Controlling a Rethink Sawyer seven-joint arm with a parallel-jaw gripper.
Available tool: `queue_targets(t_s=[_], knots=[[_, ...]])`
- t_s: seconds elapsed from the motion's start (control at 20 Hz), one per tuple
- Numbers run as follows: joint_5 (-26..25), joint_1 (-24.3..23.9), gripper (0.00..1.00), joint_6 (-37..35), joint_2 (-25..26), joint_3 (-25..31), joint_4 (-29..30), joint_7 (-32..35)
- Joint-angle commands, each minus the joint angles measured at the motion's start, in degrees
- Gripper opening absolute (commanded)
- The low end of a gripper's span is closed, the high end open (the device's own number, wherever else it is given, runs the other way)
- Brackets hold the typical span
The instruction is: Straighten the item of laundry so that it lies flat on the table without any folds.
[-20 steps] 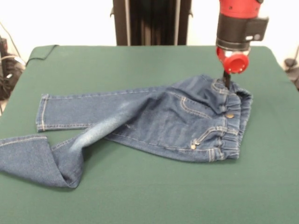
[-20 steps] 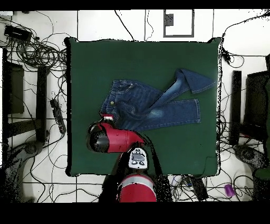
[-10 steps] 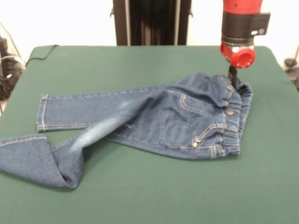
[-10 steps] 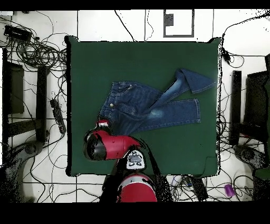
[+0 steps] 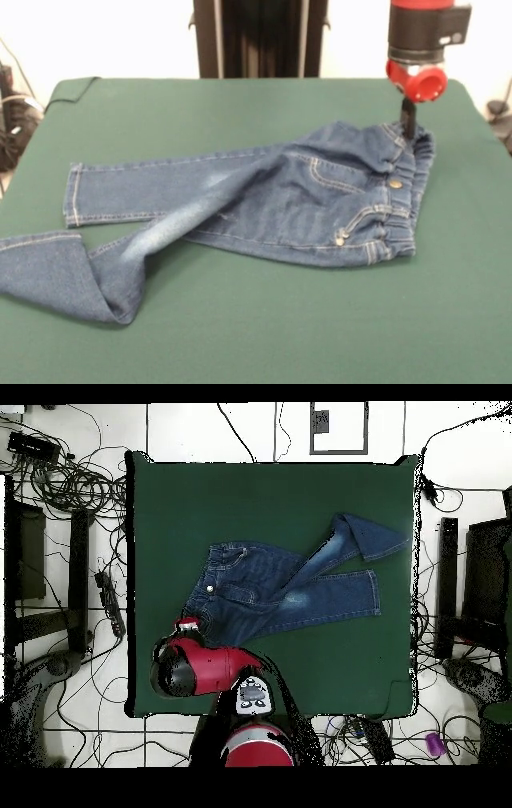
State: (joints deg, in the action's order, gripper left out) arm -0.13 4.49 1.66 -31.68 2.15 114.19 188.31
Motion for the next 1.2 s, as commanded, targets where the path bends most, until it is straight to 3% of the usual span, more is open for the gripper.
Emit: queue_targets(t_s=[0.05,0.6,1.2], knots=[[2.6,3.7,0.00,-3.1,0.5,6.7,5.7,4.4],[6.0,8.6,0.00,0.1,5.4,3.6,1.4,6.4],[9.5,10.6,0.00,-1.6,4.2,2.5,1.1,5.9]])
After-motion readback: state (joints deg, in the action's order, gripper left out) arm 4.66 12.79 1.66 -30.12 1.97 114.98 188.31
